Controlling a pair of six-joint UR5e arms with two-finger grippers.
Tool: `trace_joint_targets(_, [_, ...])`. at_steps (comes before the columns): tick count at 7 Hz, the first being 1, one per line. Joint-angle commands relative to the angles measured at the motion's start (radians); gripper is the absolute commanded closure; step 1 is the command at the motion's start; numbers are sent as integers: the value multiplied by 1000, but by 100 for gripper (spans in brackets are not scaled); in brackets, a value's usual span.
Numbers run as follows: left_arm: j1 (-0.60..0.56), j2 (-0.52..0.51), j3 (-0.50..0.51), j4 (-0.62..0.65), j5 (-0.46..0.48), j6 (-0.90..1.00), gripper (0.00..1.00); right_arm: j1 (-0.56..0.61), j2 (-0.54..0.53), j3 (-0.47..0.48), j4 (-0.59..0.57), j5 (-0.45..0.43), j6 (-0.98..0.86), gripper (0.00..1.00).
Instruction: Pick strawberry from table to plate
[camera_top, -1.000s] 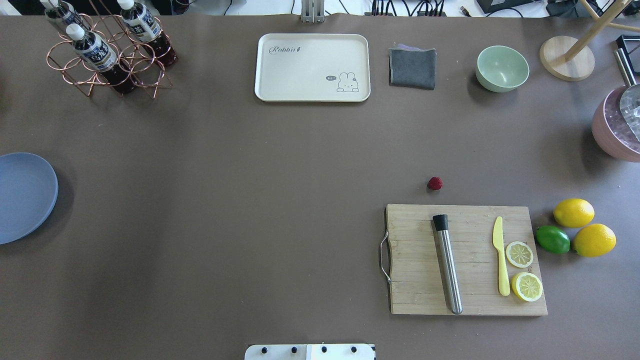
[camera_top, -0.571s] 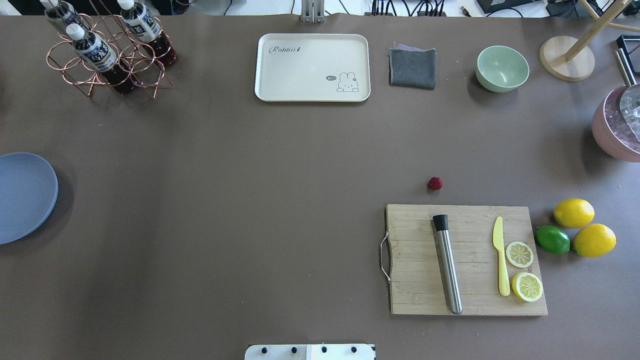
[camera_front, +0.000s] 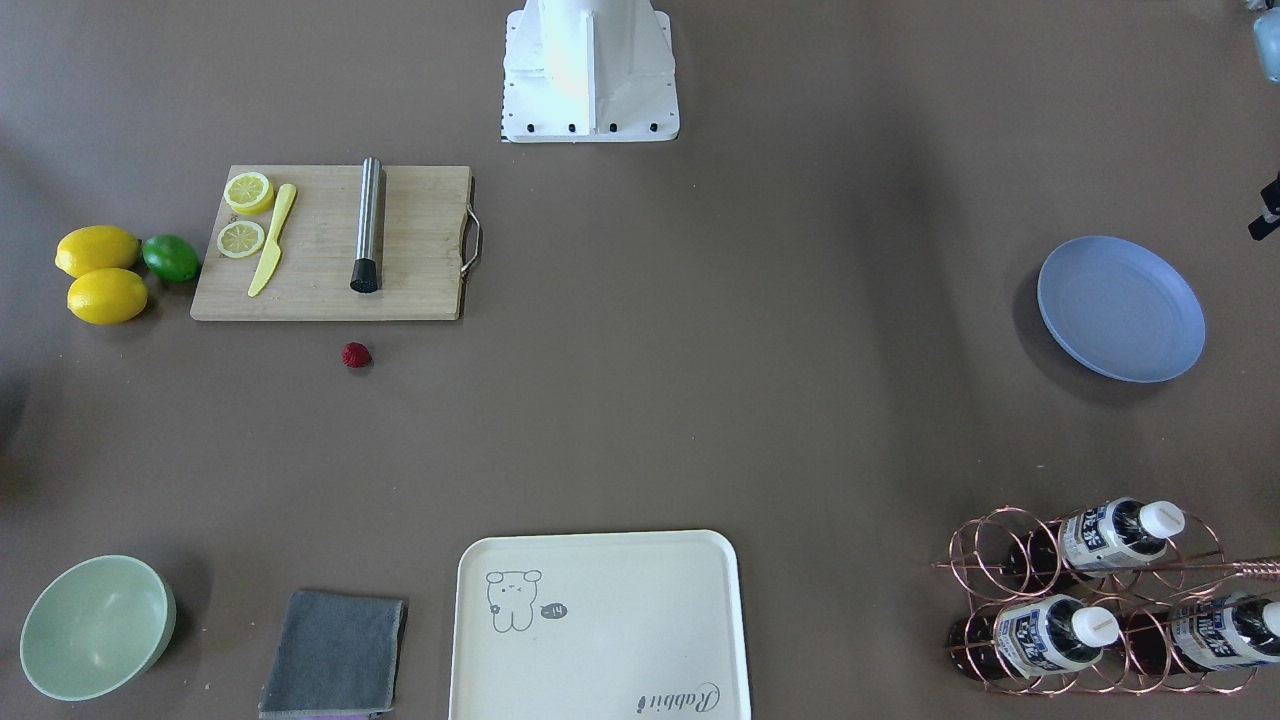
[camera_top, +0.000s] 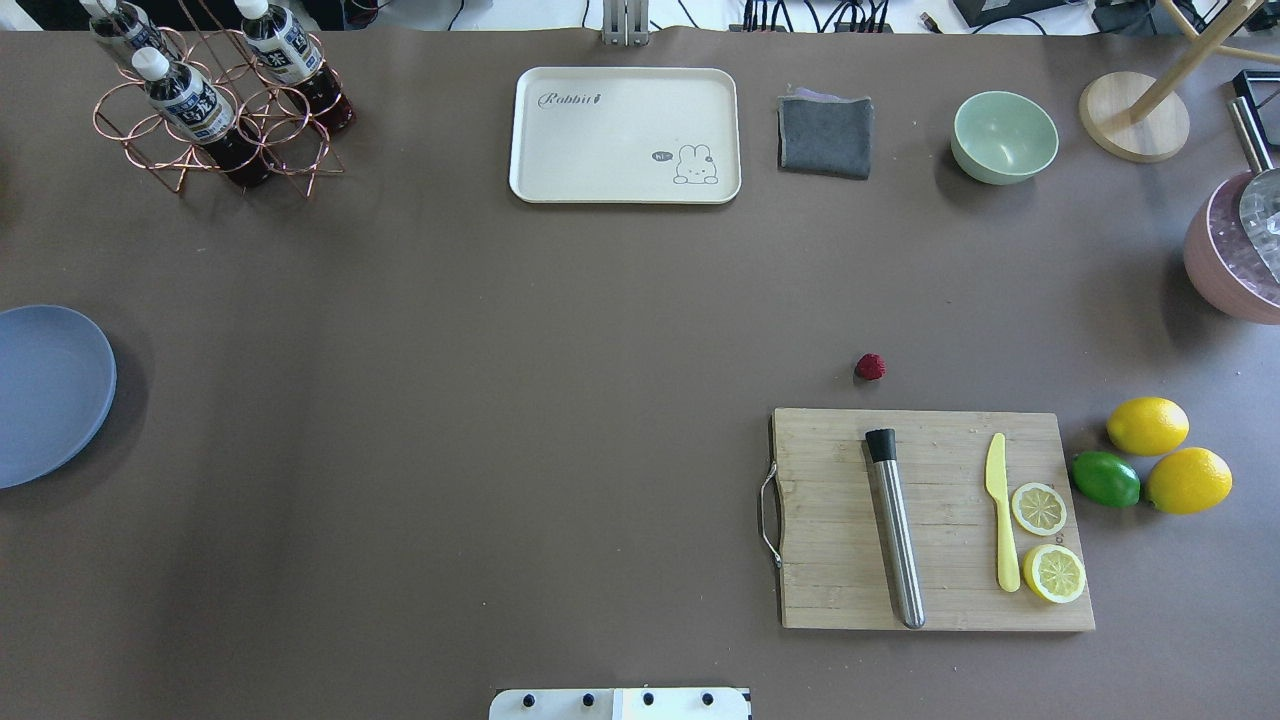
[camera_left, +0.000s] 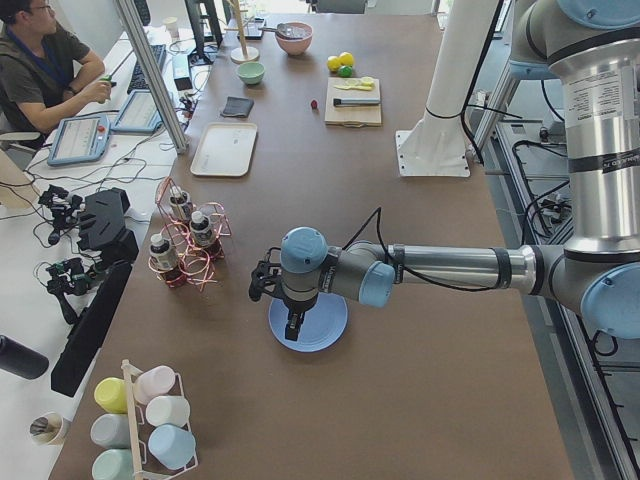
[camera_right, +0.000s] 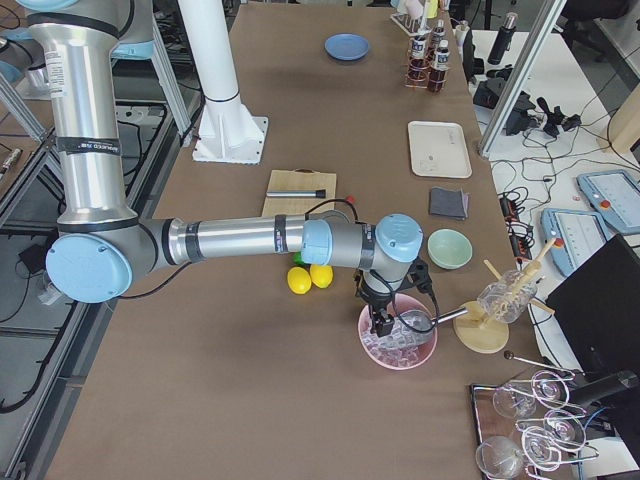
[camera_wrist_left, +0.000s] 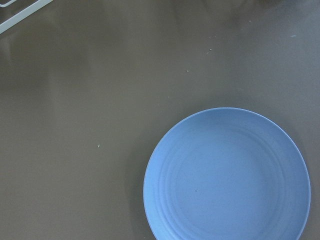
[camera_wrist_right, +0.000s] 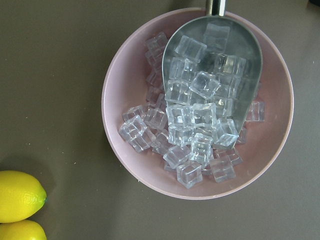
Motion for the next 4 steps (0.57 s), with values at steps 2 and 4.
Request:
trace_joint_targets(2, [0, -4, -6, -5, 0, 0, 2, 0, 0, -2, 0, 0, 0, 0])
trace_joint_targets(4, [2, -7, 6, -8, 6, -15, 3, 0, 0, -2, 0, 2, 0, 0])
